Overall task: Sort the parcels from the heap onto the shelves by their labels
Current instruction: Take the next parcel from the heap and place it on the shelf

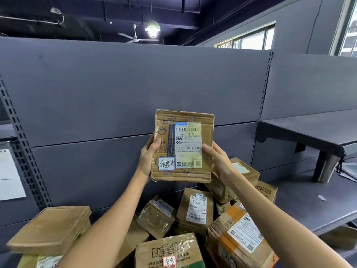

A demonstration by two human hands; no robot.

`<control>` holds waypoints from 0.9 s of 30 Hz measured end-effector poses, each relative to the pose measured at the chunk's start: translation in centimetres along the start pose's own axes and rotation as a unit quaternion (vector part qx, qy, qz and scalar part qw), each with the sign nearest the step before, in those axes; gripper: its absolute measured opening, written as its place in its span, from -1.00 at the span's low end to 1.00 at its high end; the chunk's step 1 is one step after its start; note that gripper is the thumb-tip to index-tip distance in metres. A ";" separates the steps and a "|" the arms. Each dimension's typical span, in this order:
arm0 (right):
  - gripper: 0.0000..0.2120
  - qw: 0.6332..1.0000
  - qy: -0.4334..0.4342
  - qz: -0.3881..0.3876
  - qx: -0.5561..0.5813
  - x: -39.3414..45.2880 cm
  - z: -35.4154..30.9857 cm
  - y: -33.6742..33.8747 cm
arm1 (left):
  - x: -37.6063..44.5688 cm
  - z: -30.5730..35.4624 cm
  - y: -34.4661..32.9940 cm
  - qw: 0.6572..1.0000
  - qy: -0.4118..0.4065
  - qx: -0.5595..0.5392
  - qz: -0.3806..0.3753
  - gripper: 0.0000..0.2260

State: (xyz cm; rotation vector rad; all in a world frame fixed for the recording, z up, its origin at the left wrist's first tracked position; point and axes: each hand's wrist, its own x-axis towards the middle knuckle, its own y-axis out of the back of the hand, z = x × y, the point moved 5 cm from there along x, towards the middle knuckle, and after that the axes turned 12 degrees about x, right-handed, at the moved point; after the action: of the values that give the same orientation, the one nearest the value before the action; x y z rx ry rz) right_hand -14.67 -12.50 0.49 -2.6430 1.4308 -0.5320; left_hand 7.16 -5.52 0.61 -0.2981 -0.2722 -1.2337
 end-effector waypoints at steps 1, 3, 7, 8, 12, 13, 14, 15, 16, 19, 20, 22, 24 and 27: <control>-0.64 1.000 0.001 -0.001 -0.001 0.1 0.1 0.0 | 0.0 0.0 0.0 1.000 0.001 -0.001 -0.002 -0.10; -0.65 1.000 0.002 0.001 -0.005 0.0 0.2 -0.2 | 0.0 -0.2 0.1 1.000 0.004 0.000 -0.002 -0.14; -0.66 1.000 0.002 -0.003 0.002 -0.1 0.6 -0.8 | -0.5 0.0 0.9 1.000 0.004 0.001 0.008 -0.19; -0.67 1.000 0.002 -0.009 0.004 0.1 0.6 -1.3 | -0.8 0.2 1.4 1.000 0.001 0.009 0.016 -0.23; -0.68 0.998 -0.012 -0.054 0.020 0.9 1.4 -4.9 | -3.2 1.4 5.2 0.997 0.000 0.042 0.072 -0.37; -0.67 0.997 -0.018 -0.069 0.025 1.1 1.7 -6.3 | -4.2 1.8 6.6 0.995 0.000 0.046 0.091 -0.38; -0.67 0.995 -0.026 -0.088 0.030 1.2 2.2 -8.0 | -5.4 2.3 8.1 0.993 -0.004 0.048 0.108 -0.39; -0.68 0.993 -0.033 -0.109 0.035 1.2 2.7 -9.9 | -6.7 2.9 9.6 0.990 -0.006 0.052 0.130 -0.40; -0.69 0.989 -0.040 -0.133 0.041 1.2 3.3 -12.0 | -8.2 3.6 11.3 0.986 -0.008 0.063 0.155 -0.40; -0.68 0.975 -0.059 -0.205 0.057 0.4 5.1 -19.3 | -13.5 5.7 17.0 0.964 -0.011 0.094 0.249 -0.39; -0.67 0.969 -0.063 -0.227 0.067 -0.1 5.7 -21.8 | -15.5 6.4 19.1 0.956 -0.007 0.100 0.275 -0.37; -0.67 0.956 -0.074 -0.272 0.080 -1.6 6.9 -27.1 | -19.6 7.5 23.1 0.944 -0.004 0.103 0.315 -0.33; -0.66 0.943 -0.083 -0.312 0.083 -3.5 8.0 -32.4 | -24.0 9.0 26.9 0.933 -0.002 0.098 0.345 -0.31; -0.63 0.924 -0.095 -0.360 0.090 -6.8 9.2 -40.2 | -30.3 11.9 32.2 0.910 -0.003 0.113 0.399 -0.33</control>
State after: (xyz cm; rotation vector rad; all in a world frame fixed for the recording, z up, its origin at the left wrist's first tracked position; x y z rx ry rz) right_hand 17.06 14.76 -0.20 -2.8959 0.2996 -0.4037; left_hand 27.95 35.28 -1.68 -0.1790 -0.2567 -0.3844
